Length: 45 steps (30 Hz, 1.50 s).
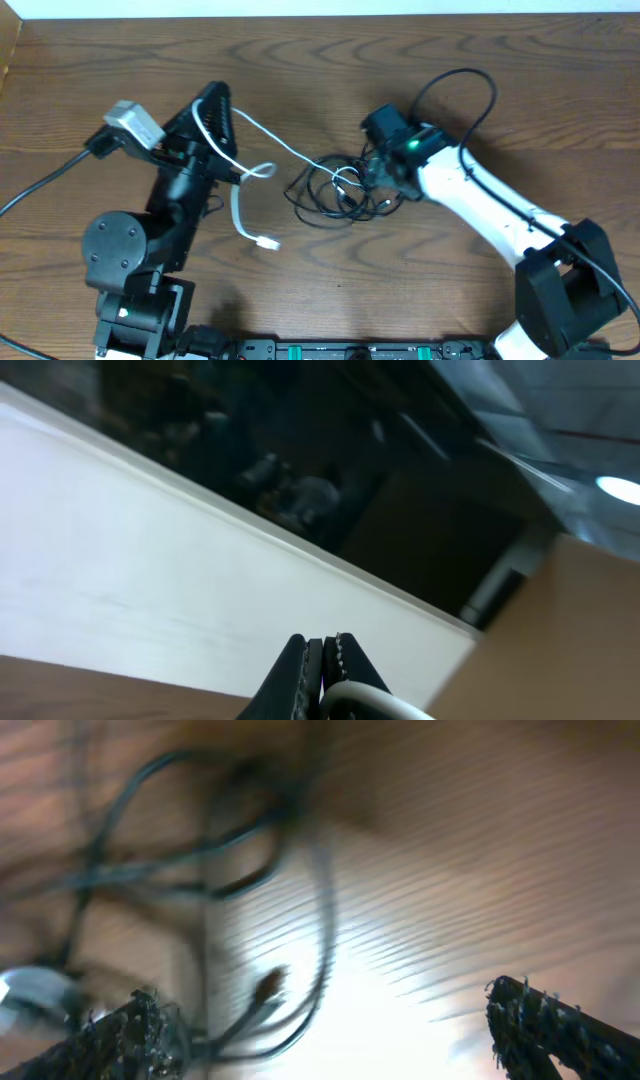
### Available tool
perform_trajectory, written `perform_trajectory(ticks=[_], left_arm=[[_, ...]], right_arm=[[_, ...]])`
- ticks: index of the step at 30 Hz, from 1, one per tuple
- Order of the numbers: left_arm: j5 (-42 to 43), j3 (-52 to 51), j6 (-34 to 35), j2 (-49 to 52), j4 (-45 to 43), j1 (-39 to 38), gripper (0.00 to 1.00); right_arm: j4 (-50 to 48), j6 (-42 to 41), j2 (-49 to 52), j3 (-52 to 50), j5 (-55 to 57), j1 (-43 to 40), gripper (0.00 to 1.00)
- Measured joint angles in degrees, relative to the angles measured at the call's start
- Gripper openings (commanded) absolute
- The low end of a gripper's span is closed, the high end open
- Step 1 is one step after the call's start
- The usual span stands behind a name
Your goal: Untangle cables
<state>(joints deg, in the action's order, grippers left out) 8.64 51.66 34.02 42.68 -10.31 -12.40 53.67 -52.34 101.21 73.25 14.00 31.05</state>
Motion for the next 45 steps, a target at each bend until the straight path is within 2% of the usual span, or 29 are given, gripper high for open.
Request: perform_trajectory(ticks=[8,14,20,26,29,31,36,45], left_arm=[[0.0,0.0,2.2,0.0,4.4,9.7,0.08],[0.0,0.0,4.9,0.3,10.5,10.5,0.08],[1.7,0.0,5.2,2.8,14.3,10.5,0.08],[4.3,0.0,6.1,7.0,14.4,10.5,0.08],[5.6,0.0,6.7,9.6,14.4,10.5,0.08],[6.3,0.0,6.9,11.2,14.4,10.5,0.08],[7.6,0.0,7.2,14.2,14.4,10.5,0.08],[4.7,0.0,7.8,13.2,13.0,12.7,0.08]], right_arm=[[2.2,2.3,0.0,-0.1,0.9,-8.9,0.99],[-6.8,13.2,0.1,-0.3,-10.5,-10.7,0.99],[-12.4,17.5,-2.6,-0.3,-19.9,-9.6,0.98],[-13.5,19.6,-11.8,-0.3,-24.3,-4.9,0.95],[-13.7,20.7,-13.4,-0.3,-24.6,0.1,0.89],[-13.9,21.3,-12.7,-0.3,-24.2,3.1,0.83],[-13.8,19.5,-7.7,-0.3,-22.7,8.0,0.77],[-4.3,12.9,0.9,-0.7,-16.3,11.5,0.80]])
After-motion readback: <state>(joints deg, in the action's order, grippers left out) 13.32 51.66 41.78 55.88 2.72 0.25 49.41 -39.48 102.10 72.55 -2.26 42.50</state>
